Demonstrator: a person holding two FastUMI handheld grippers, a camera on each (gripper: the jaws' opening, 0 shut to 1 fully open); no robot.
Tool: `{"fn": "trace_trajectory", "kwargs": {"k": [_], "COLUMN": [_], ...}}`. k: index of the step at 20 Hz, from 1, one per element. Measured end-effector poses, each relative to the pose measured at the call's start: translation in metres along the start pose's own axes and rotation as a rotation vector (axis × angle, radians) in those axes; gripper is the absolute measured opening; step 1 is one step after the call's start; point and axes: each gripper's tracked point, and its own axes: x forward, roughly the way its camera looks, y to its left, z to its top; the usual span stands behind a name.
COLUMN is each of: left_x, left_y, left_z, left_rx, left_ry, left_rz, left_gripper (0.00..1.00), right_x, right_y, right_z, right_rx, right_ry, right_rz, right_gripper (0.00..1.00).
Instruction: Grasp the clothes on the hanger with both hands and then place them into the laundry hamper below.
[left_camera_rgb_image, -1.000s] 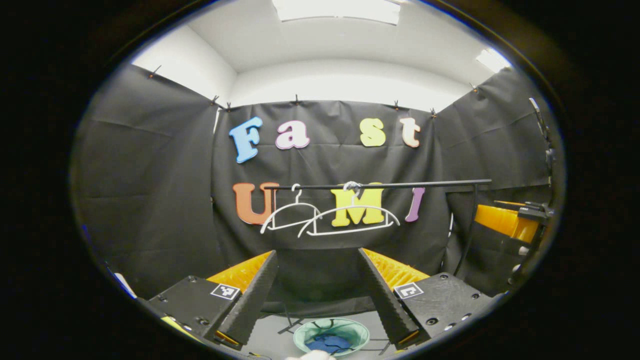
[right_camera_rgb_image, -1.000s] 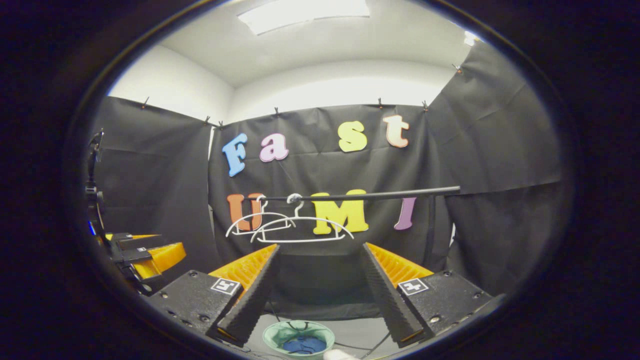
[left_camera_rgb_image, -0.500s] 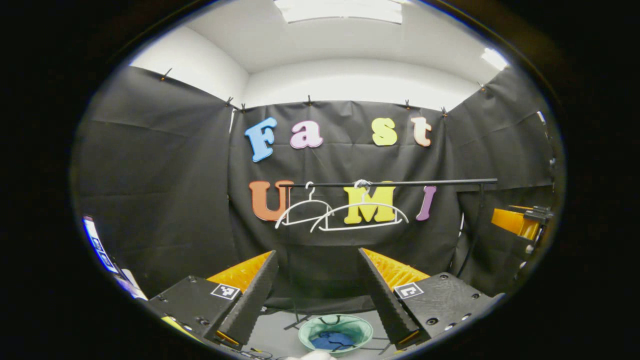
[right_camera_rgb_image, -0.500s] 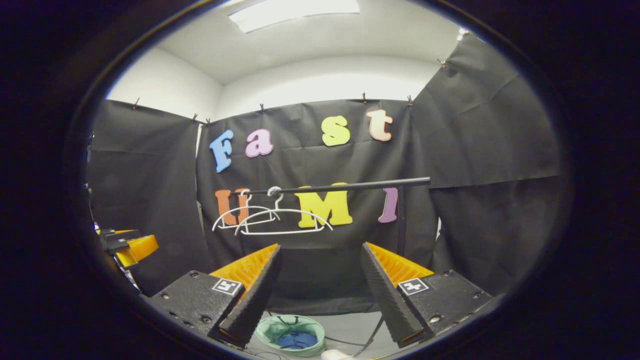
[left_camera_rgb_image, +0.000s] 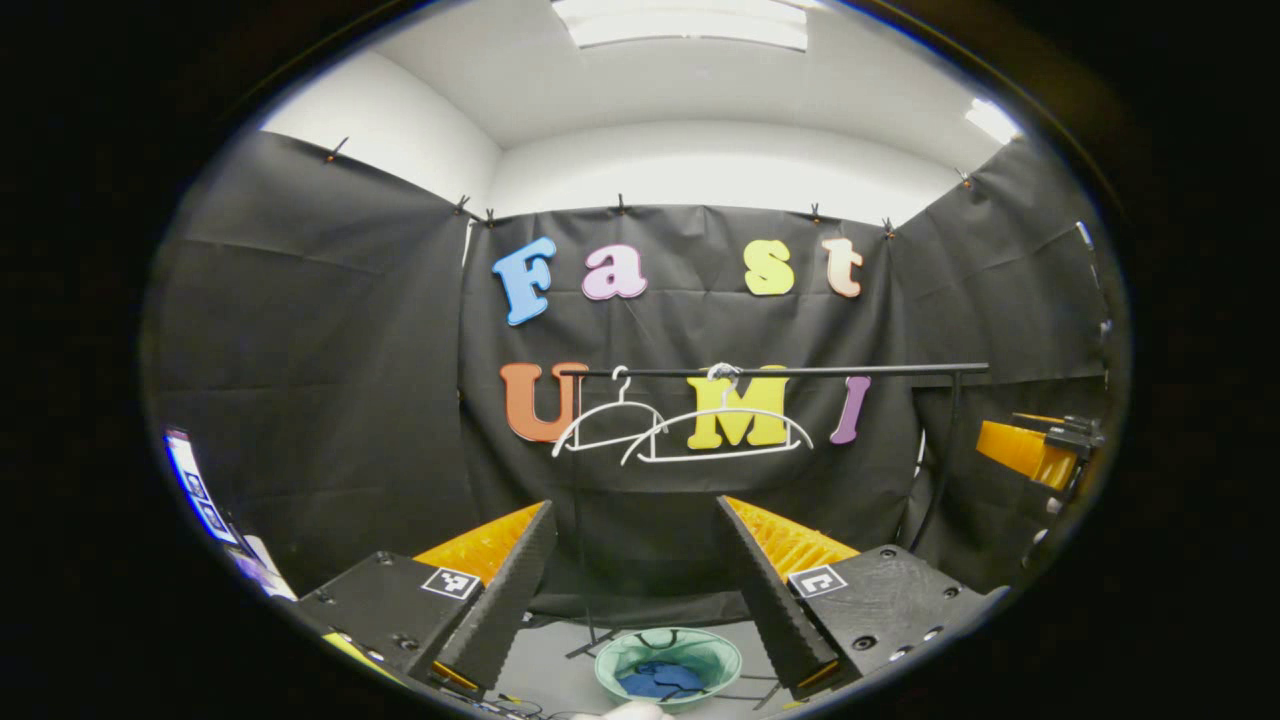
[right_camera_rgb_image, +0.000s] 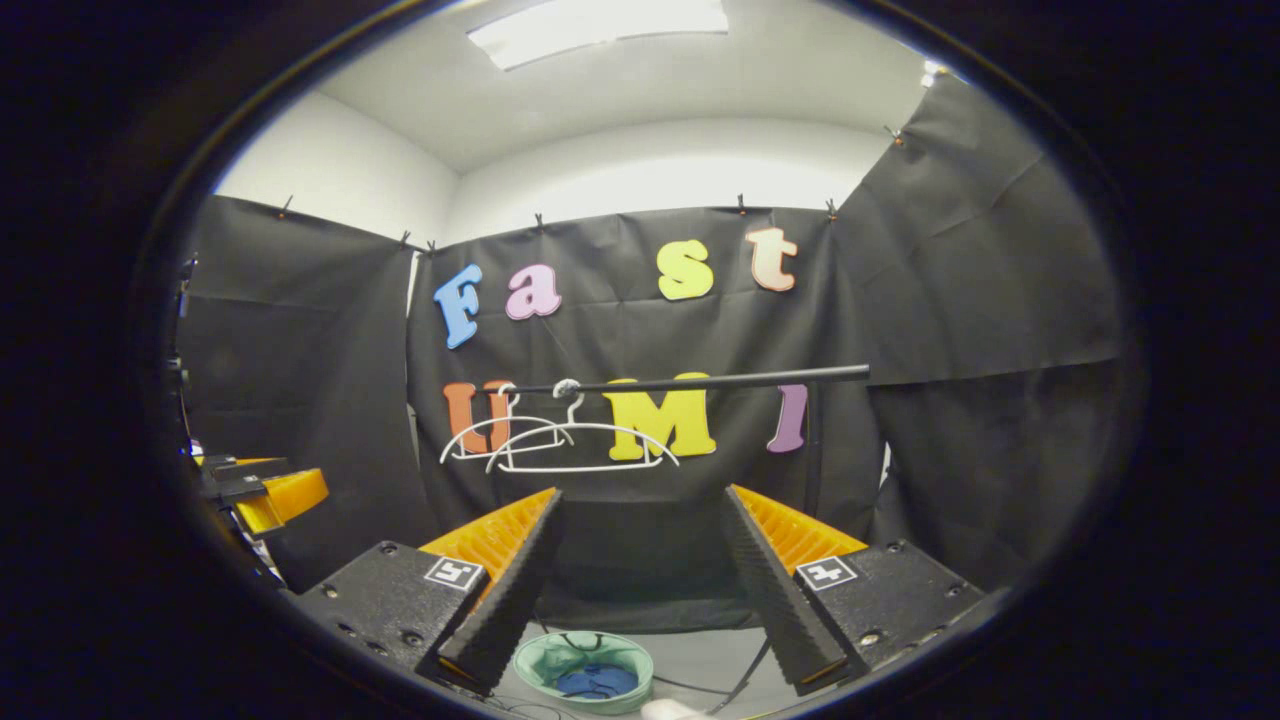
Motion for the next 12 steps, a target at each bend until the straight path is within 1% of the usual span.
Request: {"fn": "trace_trajectory", "kwargs": {"k": [12], "left_x": [-0.0043], "left_y": [0.0017], "left_z": [0.0037], "left_rx": [0.032], "left_ry": [-0.016], "left_rz": [0.018], "left_gripper": [1.00], "right_x": [-0.0064], "right_y": [0.0054], "right_z": [0.0012], "right_rx": [-0.013], "right_ry": [-0.004], "right_rz": [0.011], "right_gripper": [0.99]}}
